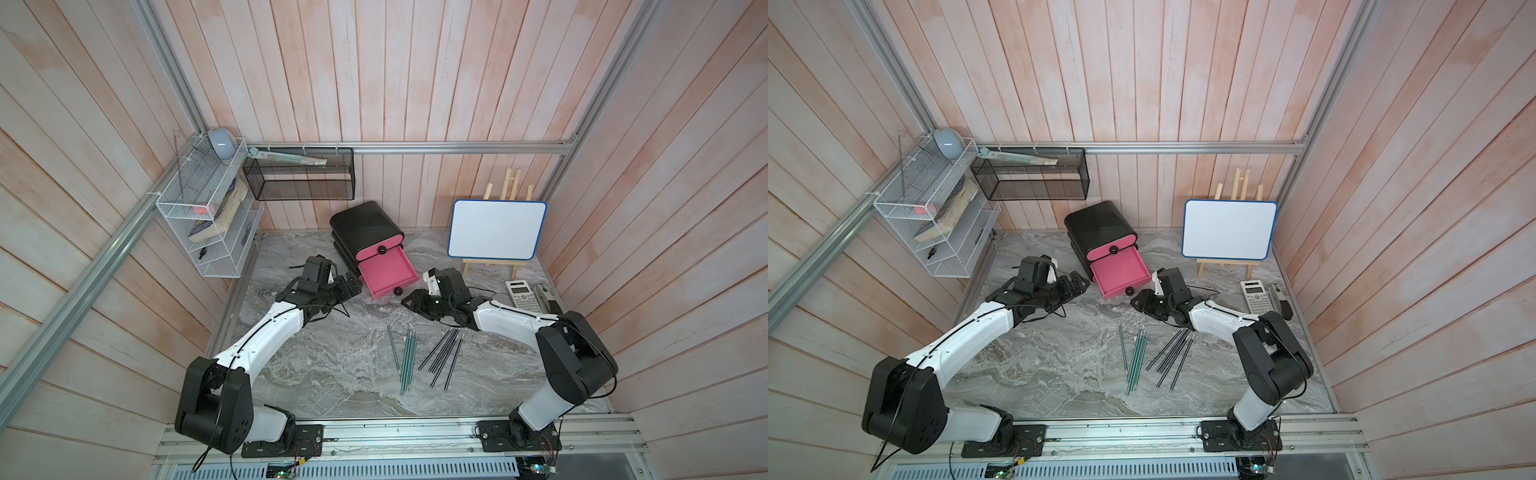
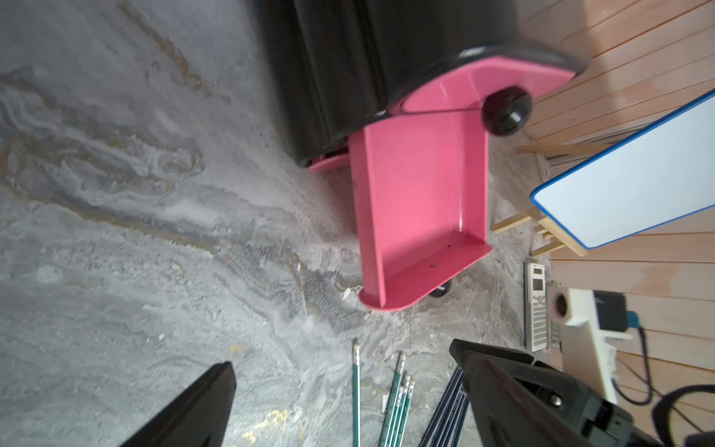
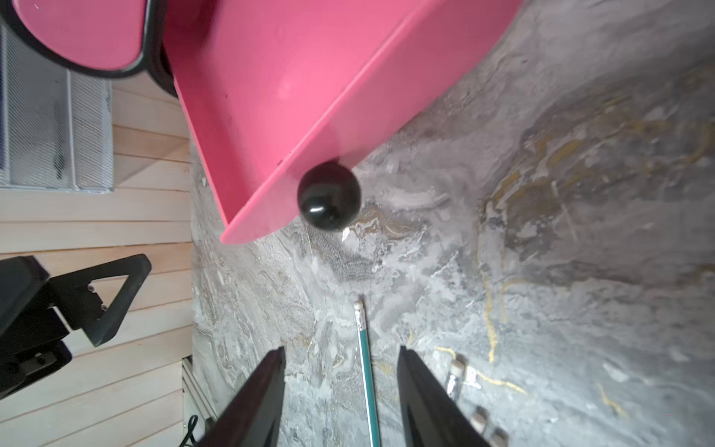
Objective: Please place the pencils in the drawer according to their color
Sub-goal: Open the drawer in the storage box, then pick up the pencil from the center of the board.
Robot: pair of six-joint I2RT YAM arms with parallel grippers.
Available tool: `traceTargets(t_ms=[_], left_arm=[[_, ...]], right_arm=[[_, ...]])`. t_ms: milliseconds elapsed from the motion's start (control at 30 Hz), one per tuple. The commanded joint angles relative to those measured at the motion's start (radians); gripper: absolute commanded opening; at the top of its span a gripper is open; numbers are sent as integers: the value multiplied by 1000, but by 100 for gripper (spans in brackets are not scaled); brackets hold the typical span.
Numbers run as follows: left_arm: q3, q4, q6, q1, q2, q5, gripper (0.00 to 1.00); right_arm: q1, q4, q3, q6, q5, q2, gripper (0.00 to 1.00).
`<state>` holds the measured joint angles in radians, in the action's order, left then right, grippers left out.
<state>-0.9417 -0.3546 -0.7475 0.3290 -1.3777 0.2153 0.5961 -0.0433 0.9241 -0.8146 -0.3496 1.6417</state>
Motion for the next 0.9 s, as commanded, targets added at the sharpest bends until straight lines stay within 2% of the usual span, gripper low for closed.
traceTargets(t_ms=[0,333,867], left_arm=[[69,50,-51,8,33,-17,99],[217,133,-137,20,100,-14,99],[236,158,-144,21,91,-7,100]], right_arm=[[61,172,62,124,150,7,52],[203,297,218,213,334,142,48],[263,364,347,285,417,299,40]])
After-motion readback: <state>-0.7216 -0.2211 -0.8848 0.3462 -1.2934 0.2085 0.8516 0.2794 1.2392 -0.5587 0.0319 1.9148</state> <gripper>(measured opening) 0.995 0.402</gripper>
